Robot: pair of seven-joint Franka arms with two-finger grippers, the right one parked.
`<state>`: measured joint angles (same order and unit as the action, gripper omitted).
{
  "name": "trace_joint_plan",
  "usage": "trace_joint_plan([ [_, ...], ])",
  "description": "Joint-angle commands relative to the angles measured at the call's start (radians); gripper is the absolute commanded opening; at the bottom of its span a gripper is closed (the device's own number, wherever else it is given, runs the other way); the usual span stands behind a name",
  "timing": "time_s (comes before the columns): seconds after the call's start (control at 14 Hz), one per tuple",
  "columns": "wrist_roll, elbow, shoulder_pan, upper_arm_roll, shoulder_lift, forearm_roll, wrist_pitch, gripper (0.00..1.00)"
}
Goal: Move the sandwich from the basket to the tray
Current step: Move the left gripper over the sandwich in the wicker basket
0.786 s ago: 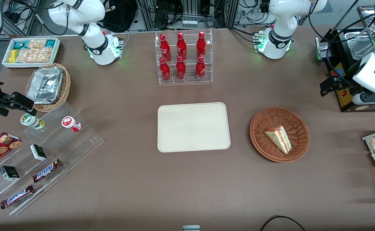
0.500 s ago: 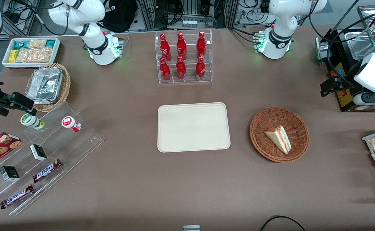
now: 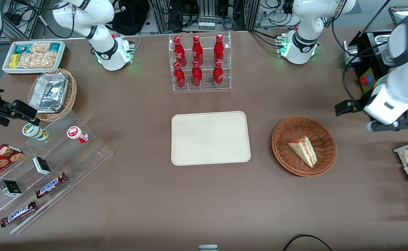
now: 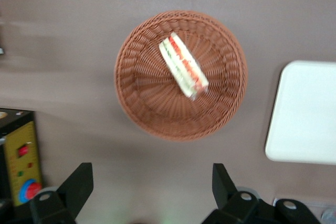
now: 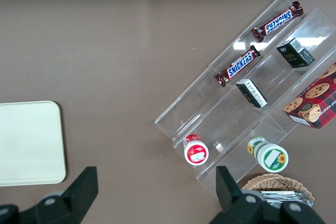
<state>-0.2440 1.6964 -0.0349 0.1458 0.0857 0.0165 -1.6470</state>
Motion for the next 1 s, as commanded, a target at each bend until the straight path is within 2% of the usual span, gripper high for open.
trace_joint_plan([
  [0.0, -0.199, 0.118, 0.010, 0.031, -0.023, 0.010, -0.133, 1.00],
  [0.29, -0.430, 0.323, 0.010, 0.032, -0.027, 0.008, -0.432, 1.00],
  [0.57, -0.481, 0.504, 0.010, 0.032, -0.001, 0.000, -0.712, 1.00],
  [0.93, -0.545, 0.525, 0.013, 0.032, 0.104, 0.000, -0.821, 1.00],
])
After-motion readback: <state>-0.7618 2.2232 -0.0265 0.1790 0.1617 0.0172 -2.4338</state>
